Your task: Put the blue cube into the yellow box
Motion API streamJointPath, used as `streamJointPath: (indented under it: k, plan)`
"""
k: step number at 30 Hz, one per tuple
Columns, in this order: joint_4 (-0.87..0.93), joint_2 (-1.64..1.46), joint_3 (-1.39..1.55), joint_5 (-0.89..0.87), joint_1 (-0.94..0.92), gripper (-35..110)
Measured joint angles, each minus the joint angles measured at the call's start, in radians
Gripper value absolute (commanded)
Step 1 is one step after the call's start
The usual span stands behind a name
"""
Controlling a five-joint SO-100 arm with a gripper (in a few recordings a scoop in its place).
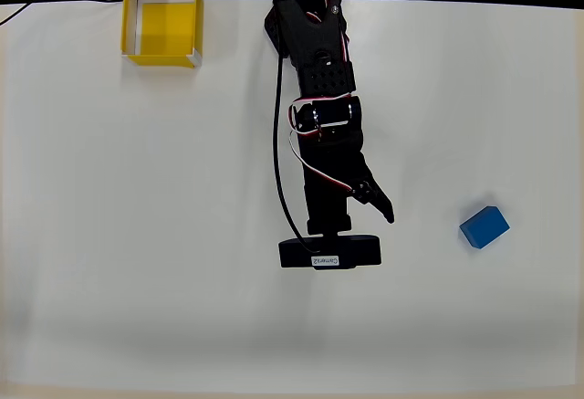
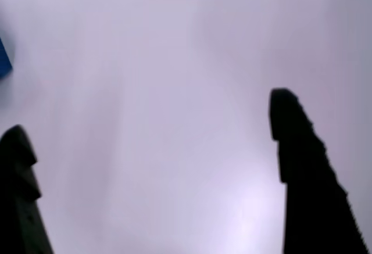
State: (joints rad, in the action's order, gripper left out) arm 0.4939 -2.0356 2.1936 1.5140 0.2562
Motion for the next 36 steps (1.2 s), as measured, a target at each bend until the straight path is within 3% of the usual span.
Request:
streamJointPath:
  k: [12,22,36]
  plan:
    - [-0.399,0.396,-0.166,0.020,0.179,53]
    - [-0.557,0.637,-0.261,-0.031,0.322,53]
    - [-0.442,0.733,-0.380,-0.250,0.474,54]
